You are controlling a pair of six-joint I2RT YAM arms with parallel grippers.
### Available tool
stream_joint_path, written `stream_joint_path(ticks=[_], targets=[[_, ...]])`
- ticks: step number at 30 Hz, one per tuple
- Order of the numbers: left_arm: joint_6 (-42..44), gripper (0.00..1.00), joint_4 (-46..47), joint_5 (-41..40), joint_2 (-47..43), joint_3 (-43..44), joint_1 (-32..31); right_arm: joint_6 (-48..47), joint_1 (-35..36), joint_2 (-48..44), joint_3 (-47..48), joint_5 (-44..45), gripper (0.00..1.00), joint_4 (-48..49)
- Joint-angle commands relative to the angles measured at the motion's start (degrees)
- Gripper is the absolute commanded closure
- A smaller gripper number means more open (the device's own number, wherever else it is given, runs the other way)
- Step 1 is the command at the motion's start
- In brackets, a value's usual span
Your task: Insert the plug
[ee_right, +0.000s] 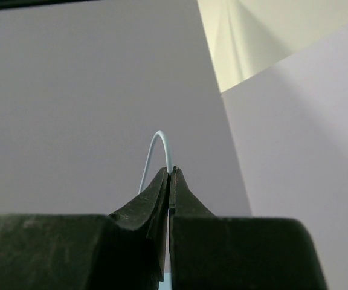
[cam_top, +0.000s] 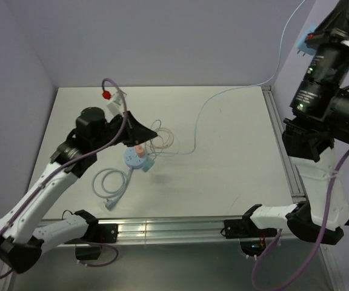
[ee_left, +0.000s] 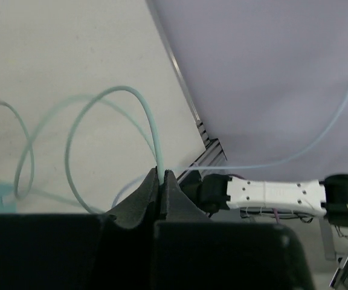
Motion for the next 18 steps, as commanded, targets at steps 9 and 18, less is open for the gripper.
stream_joint_path(ticks=[9, 18], targets=[[8.92, 1.00, -28.00, -29.99, -25.53, 22.51, -0.08, -10.34, -9.97, 15.12, 11.58, 9.68, 1.00, 1.61], [16.21, 1.00, -40.04, -45.55, -22.03, 46.58, -0.16, -5.69, -14.63, 20.13, 9.12, 11.53, 1.00, -2.87]])
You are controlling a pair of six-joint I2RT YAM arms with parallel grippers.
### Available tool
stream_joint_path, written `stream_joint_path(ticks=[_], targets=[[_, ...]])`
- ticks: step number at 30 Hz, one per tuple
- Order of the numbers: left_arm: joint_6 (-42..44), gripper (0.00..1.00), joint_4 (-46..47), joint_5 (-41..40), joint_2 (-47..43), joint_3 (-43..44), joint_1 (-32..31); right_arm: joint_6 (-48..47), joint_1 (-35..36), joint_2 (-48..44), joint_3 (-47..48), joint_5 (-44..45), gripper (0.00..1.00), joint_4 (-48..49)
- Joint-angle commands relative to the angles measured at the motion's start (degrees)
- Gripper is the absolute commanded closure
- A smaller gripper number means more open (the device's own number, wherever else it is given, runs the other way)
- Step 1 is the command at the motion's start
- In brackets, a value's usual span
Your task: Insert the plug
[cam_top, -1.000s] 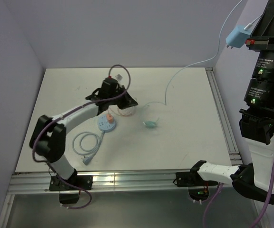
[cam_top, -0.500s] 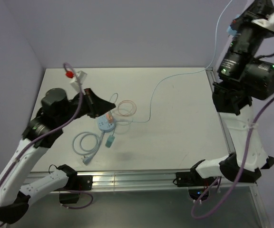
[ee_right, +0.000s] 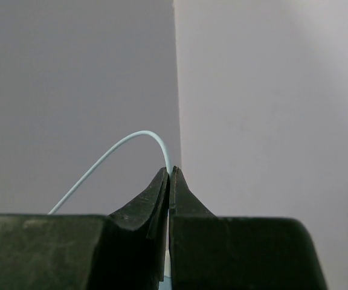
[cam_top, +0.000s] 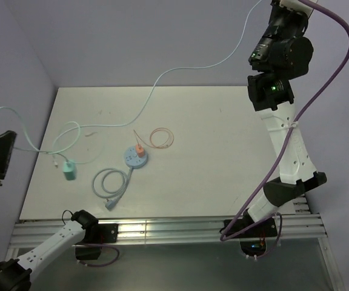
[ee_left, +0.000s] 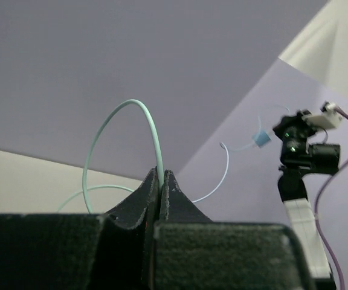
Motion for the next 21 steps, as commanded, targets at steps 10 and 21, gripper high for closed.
stream_joint_path(ticks=[10, 21], targets=[[5.40, 1.00, -11.71, -24.11, 3.68, 14.27, -0.54, 19.09, -11.11, 7.48, 9.37, 6.36, 1.00, -19.71], [7.78, 1.00, -14.97, -36.54, 0.33, 20.43, -5.18, 34.91, -20.87, 9.68, 14.11, 5.13, 1.00, -33.51]])
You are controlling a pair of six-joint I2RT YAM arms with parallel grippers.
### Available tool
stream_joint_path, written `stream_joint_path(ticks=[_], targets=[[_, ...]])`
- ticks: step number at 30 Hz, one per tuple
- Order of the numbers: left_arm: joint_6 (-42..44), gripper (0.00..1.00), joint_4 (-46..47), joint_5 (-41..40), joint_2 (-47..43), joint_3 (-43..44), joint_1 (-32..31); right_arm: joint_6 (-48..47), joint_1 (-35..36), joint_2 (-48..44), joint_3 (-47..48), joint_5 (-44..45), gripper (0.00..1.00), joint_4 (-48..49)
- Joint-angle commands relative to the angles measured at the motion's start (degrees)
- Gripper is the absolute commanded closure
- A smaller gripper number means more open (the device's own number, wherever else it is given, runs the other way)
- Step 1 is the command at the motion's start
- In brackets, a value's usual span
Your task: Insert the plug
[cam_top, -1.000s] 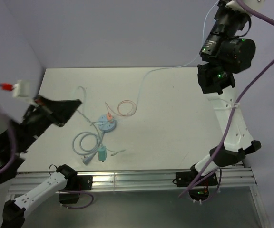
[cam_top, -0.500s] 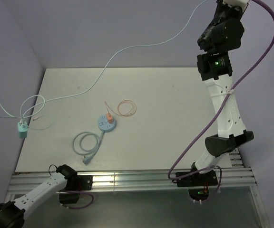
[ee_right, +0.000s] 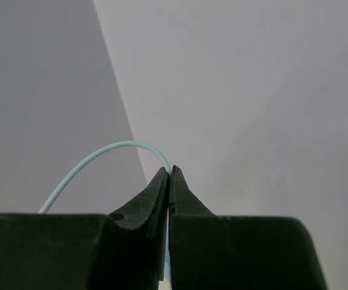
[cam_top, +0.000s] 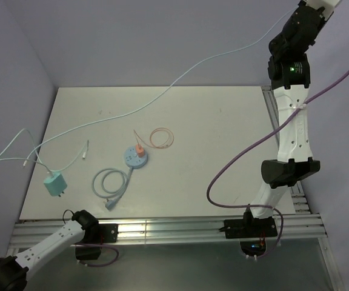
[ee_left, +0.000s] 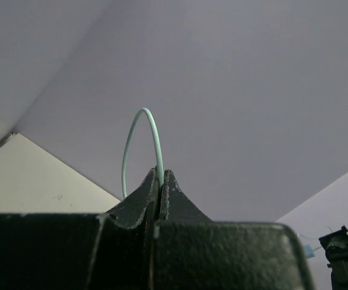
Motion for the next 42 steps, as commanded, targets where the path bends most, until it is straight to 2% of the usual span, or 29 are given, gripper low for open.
stream_joint_path(ticks=[1, 5, 10, 16, 21, 25, 30, 34, 37, 38, 42], targets=[[2.09, 1.00, -2.91, -6.97, -0.91, 2.75, -2.26, 7.96, -2.66, -0.38, 3.68, -1.57, 1.00, -3.92], [2.45, 1.00, -0.72, -5.04, -3.02, -1.36, -4.20, 8.77, -3.64, -1.78, 0.00, -2.82, 1.00, -3.05], [2.18, 1.00, -1.60, -4.08, -1.97, -3.38, -6.13, 12.54, -5.22, -0.46, 4.13, -5.02, 1.00, -7.71], [1.29, 1.00, -5.37, -12.16, -3.54, 0.47, -6.57, 18.35, -9.08, 1.82, 8.08, -5.37, 1.00, -13.06], [8.50, 1.00, -1.50, -2.86, -8.21, 2.05, -6.75, 22.13, -12.59, -1.51, 0.36, -9.31, 1.00, -10.96], [11.14, 1.00, -4.23, 4.88, -7.42, 5.49, -7.19, 21.87, -12.87, -0.64, 2.28, -11.60, 1.00, -12.19], [10.17, 1.00, 0.42, 10.50, -10.57, -5.30, -8.24, 22.66, -12.51, -3.01, -2.02, -18.19, 1.00, -9.65], [9.13, 1.00, 4.28, 14.81, -9.79, -11.72, -8.68, 21.26, -9.97, -3.28, -2.02, -23.98, 1.00, -8.76], [8.25, 1.00, 11.75, 19.47, -8.83, -20.50, -9.30, 19.50, -6.81, -5.47, -5.00, -29.10, 1.00, -6.84], [7.63, 1.00, 13.42, 19.91, -8.21, -24.35, -9.39, 19.06, -5.67, -6.95, -6.93, -29.53, 1.00, -6.40], [5.17, 1.00, 19.40, 21.40, 0.20, -29.13, -10.70, 19.84, 0.13, -10.48, -9.84, -31.73, 1.00, -7.18]])
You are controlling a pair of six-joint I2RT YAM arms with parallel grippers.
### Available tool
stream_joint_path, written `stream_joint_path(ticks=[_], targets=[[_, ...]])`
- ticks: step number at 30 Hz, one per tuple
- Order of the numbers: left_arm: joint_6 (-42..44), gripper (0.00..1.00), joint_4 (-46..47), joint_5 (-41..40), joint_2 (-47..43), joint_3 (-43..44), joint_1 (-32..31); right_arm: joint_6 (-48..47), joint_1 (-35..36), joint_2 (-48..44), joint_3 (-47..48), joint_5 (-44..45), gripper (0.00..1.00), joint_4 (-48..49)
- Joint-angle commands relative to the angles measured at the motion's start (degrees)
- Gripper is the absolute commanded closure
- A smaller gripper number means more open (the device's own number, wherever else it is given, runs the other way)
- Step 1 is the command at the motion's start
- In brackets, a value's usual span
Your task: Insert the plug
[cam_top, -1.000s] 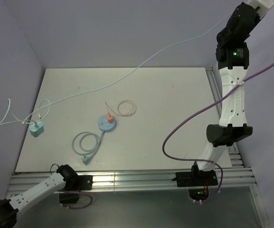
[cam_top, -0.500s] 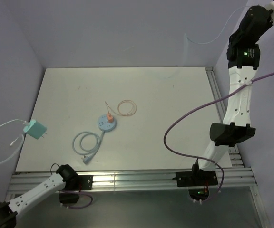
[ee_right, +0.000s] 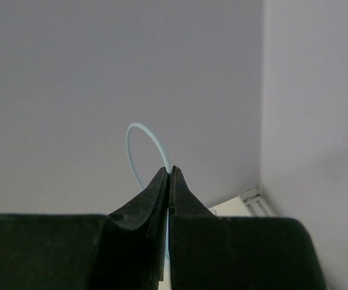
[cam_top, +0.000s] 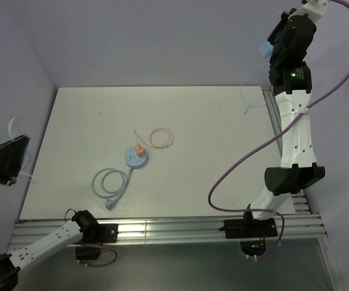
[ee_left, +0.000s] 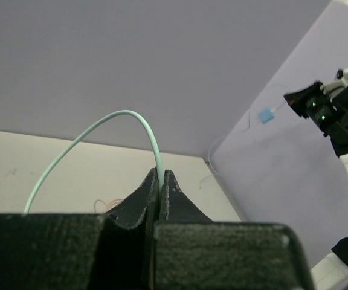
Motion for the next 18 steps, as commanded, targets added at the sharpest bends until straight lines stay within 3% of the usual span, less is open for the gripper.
stream_joint_path(ticks=[1, 6, 10, 18], targets=[[-1.68, 1.00, 11.71, 5.95, 9.75, -3.24, -1.55, 0.20, 4.16, -6.50, -1.54, -4.94, 1.00, 3.07], [-1.32, 1.00, 17.96, 9.47, 21.62, -5.08, -1.73, 1.87, 8.46, -12.65, -6.19, -8.02, 1.00, 0.44], [-2.29, 1.00, 24.29, 18.06, 29.00, -6.23, -1.64, 4.42, 12.68, -19.32, -11.64, -8.90, 1.00, 0.08], [-5.97, 1.00, 35.63, 28.36, 45.24, -8.61, -0.76, 4.78, 15.24, -29.26, -18.59, -3.10, 1.00, -3.78]])
